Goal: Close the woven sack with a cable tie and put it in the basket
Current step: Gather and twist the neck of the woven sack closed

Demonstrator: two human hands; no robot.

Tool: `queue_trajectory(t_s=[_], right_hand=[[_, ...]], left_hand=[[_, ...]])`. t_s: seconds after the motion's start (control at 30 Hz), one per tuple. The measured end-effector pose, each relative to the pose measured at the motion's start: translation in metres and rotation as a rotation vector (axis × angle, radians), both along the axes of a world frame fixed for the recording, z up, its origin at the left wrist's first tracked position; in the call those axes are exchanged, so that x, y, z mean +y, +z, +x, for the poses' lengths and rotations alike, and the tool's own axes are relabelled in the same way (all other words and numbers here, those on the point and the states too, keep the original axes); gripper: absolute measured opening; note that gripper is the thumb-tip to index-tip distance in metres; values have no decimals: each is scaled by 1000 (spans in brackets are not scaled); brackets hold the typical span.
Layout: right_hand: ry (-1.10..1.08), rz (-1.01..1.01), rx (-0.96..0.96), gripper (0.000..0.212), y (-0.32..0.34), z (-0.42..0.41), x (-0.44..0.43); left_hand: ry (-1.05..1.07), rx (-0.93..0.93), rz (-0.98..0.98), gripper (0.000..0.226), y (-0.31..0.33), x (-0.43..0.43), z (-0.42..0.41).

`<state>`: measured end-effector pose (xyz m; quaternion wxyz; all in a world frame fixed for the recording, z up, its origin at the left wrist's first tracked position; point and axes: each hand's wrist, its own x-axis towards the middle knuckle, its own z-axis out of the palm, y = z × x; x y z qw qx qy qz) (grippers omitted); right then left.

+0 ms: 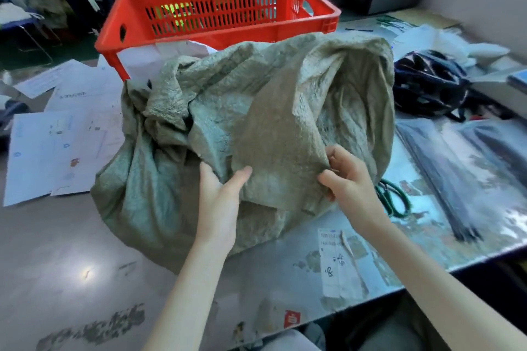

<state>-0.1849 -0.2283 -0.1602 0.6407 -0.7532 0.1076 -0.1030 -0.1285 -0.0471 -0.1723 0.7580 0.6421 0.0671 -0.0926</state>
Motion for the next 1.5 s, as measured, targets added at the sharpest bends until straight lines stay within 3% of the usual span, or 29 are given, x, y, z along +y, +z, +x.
queue_trajectory(t_s=[0.13, 0.23, 0.33, 0.4, 0.43, 0.5, 0.57, 0.63, 0.73, 0.83, 0.87, 1.1, 1.23, 1.37, 1.43, 1.5], right_hand=[[-74, 24, -53, 24, 4, -14, -12], [-27, -6, -48, 53, 16, -18, -11], [-1, -41, -45, 76, 25, -17, -6], [-12, -92, -37, 81, 27, -15, -1], [-10, -115, -22, 81, 26, -14, 0], [-4, -163, 4, 79, 25, -12, 1], [-27, -199, -1, 71, 22, -10, -2], [-64, -240, -20, 61, 18, -10, -7], [-128, -256, -33, 50, 13, -12, -17], [-196, -253, -34, 54, 7, -17, -30], [-223, -259, -24, 53, 5, -20, -35], [-435, -246, 45, 41, -15, -42, -73], [-531, -272, 140, 41, -22, -50, -87], [-559, -335, 177, 36, -29, -52, -85], [-538, -374, 182, 35, -29, -53, -80], [-519, -385, 171, 41, -27, -54, -76]], left_hand=[[-89, -121, 201, 41, -1, -19, -18], [-70, -178, 393, 11, -1, -34, -29], [-174, -212, 462, 31, -5, -45, -43], [-302, -262, 393, 18, -4, -53, -57], [-350, -262, 337, 7, -3, -56, -62], [-396, -249, 289, 35, -3, -60, -69], [-441, -243, 309, 25, -5, -59, -73], [-481, -257, 357, 50, -5, -54, -75], [-561, -285, 333, 47, -3, -36, -73], [-484, -223, 239, 10, -5, -15, -65], [-438, -197, 219, 8, -6, -6, -62], [-149, -48, 101, 29, -6, 38, -43], [-142, -21, 26, 35, -6, 54, -38], [-87, 63, -284, 16, -1, 61, -36], [6, 97, -438, 25, 2, 57, -35], [108, 133, -442, 24, 4, 53, -34]])
